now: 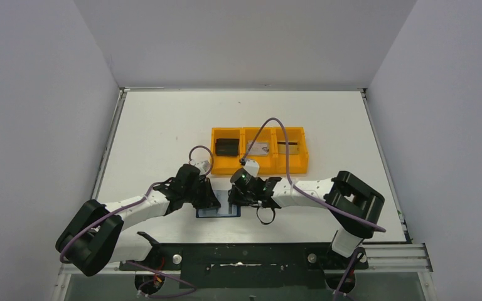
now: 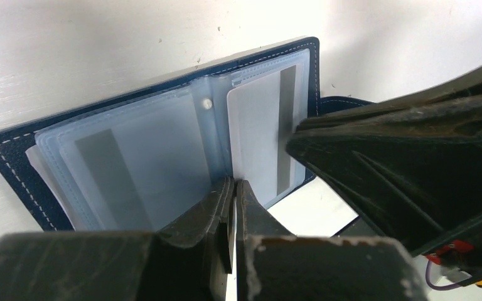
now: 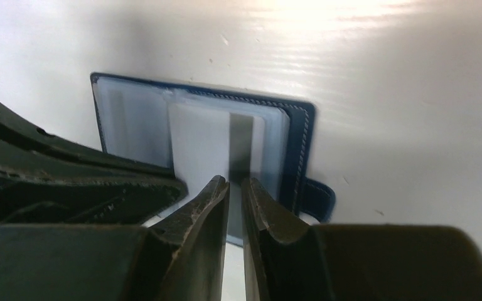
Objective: Take the credit cards out of the card holder
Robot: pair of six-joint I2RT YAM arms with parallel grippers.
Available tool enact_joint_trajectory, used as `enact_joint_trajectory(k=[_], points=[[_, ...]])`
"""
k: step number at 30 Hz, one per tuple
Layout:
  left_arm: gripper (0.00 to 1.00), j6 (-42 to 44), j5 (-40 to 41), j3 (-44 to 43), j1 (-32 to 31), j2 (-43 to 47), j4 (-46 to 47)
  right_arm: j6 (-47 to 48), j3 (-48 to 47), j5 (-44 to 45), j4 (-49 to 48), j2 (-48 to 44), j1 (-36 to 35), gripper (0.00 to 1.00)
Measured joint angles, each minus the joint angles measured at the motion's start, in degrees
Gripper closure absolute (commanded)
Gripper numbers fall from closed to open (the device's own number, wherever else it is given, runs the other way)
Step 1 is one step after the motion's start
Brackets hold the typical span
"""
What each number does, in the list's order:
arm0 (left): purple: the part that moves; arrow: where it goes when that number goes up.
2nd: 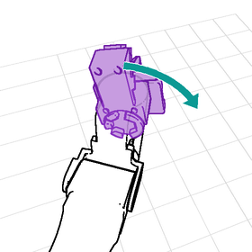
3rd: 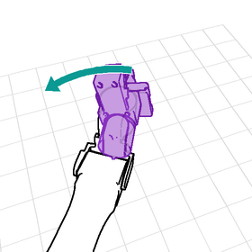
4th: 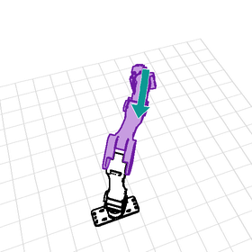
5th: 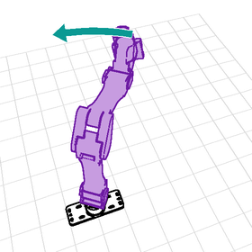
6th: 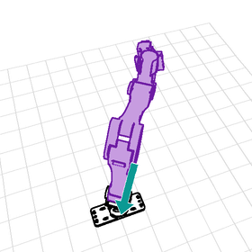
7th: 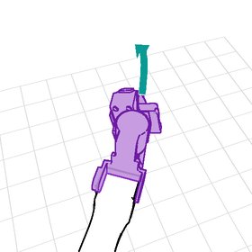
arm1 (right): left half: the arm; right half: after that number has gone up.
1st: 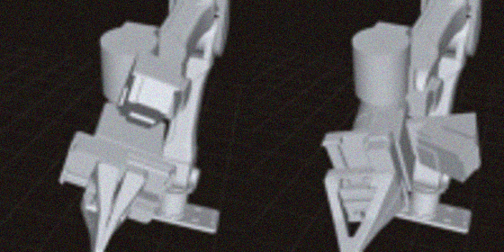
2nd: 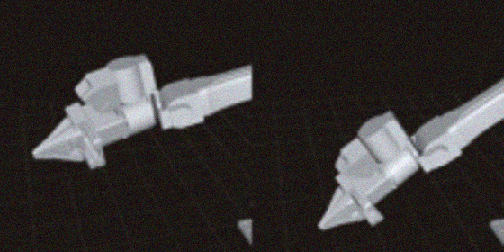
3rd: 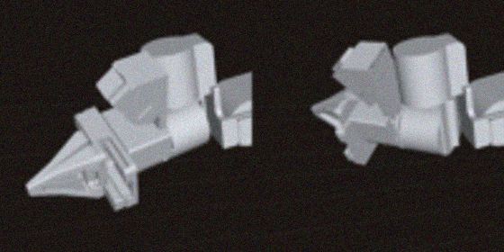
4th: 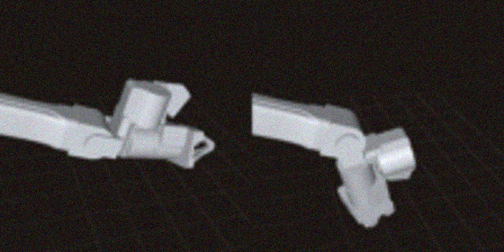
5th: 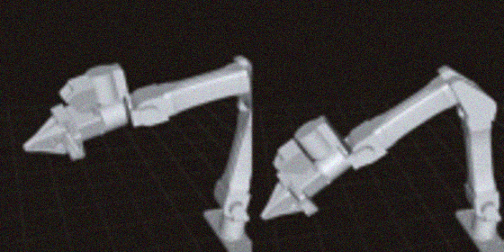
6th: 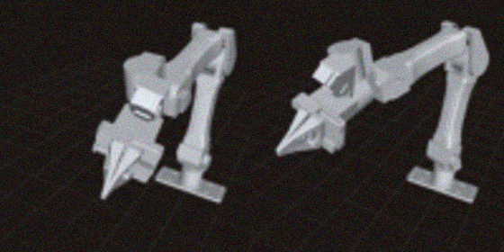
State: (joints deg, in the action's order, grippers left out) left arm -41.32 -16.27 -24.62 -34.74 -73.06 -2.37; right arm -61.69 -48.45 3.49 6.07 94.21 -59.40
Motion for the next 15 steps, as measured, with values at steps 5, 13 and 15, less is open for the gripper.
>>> enact_joint_trajectory(k=[5, 13, 15], points=[[1.00, 0.0, 0.1, 0.0, 0.1, 0.3, -0.6, 0.7, -8.1, 2.9, 5.7, 6.0, -1.2, 0.88], [1.00, 0.0, 1.4, 0.0, 1.5, 2.6, -3.4, -5.0, -18.3, 16.2, 20.0, 12.2, -6.9, 0.88], [1.00, 0.0, 1.6, 0.0, 1.6, 3.0, -3.6, -6.8, -17.7, 17.1, 20.1, 11.9, -7.1, 0.88]])
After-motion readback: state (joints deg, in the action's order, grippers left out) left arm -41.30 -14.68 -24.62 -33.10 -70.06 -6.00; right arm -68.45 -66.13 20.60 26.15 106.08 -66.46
